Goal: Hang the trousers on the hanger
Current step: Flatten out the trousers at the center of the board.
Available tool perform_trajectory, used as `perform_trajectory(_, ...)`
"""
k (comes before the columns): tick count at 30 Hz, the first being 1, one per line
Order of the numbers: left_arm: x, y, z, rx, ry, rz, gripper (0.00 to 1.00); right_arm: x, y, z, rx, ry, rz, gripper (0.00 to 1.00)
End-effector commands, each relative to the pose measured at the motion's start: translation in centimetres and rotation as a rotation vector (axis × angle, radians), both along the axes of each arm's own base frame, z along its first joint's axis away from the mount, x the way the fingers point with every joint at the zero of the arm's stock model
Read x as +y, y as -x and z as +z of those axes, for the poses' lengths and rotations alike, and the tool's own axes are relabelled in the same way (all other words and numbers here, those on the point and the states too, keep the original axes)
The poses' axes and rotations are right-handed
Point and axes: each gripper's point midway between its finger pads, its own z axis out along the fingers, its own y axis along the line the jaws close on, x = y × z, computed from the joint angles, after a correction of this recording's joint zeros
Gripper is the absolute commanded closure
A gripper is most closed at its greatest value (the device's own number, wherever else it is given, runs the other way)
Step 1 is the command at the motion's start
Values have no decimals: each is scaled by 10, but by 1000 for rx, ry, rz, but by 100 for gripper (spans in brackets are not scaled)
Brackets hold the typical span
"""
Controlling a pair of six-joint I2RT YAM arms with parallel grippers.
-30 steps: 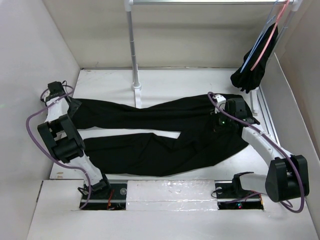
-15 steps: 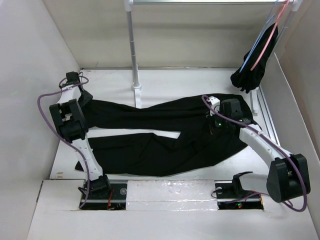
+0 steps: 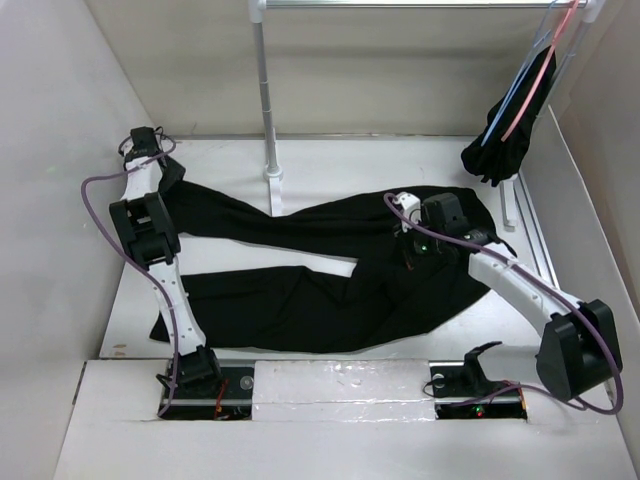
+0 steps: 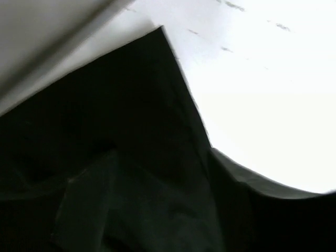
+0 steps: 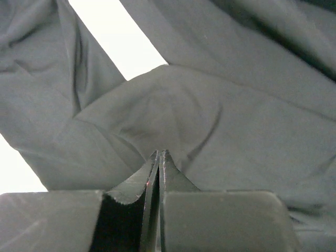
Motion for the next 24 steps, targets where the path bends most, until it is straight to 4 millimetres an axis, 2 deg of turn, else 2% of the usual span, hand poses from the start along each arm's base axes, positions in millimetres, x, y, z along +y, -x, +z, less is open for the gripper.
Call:
perform_trajectory(1, -9, -5, 45, -77, 30, -46, 33, 18, -10, 28, -63, -20, 27, 96)
perform_trajectory(2, -17, -6, 61, -121, 50, -76, 23, 24, -12, 33, -71, -24, 43, 96)
perform_trajectory(3, -20, 2, 65, -132, 46, -79, 12, 29, -10, 35, -73, -31, 66, 96)
perform_trajectory(4, -22, 8, 79, -155, 38, -83, 8, 33, -9, 37, -78, -34, 85, 95)
perform_trajectory(5, -25, 18, 130, -242, 1, -89, 8, 42, -4, 37, -81, -39, 115, 95)
perform_trajectory(6, -29, 38, 121, -223, -6, -81, 7, 46, 0, 38, -85, -45, 134, 95)
perform_trajectory(7, -31, 53, 129, -234, -17, -70, 7, 50, 3, 37, -83, -51, 148, 95)
perform_trajectory(8, -38, 74, 178, -330, -50, -68, 8, 56, 8, 37, -89, -58, 171, 95)
perform_trajectory(9, -48, 102, 150, -288, -26, -58, 19, 59, 15, 35, -84, -70, 188, 95)
perform_trajectory(10, -56, 125, 179, -361, -42, -50, 37, 58, 17, 34, -82, -76, 188, 95)
perform_trajectory(11, -63, 141, 175, -360, -29, -51, 63, 62, 21, 33, -86, -83, 202, 96)
perform_trajectory(12, -70, 169, 140, -282, 13, -39, 100, 62, 29, 31, -90, -85, 218, 98)
perform_trajectory(13, -75, 189, 146, -298, 21, -31, 100, 60, 29, 32, -102, -78, 216, 100)
perform_trajectory(14, -76, 202, 137, -276, 43, -20, 100, 55, 31, 30, -100, -60, 215, 100)
perform_trajectory(15, -89, 230, 109, -181, 94, -21, 100, 53, 33, 30, -119, -36, 224, 100)
perform_trajectory(16, -94, 243, 113, -184, 96, -15, 100, 48, 39, 33, -124, -25, 227, 100)
perform_trajectory(17, -100, 254, 105, -156, 120, -3, 100, 45, 41, 34, -132, -22, 224, 100)
perform_trajectory(18, -106, 279, 84, -47, 156, 38, 96, 43, 43, 36, -142, -25, 224, 100)
perform_trajectory(20, -110, 298, 66, 6, 188, 110, 79, 38, 51, 40, -165, -44, 216, 100)
perform_trajectory(21, -108, 316, 46, 56, 212, 165, 68, 38, 52, 41, -173, -48, 214, 100)
perform_trajectory(24, -106, 336, 19, 79, 284, 302, 65, 35, 56, 38, -168, -40, 223, 99)
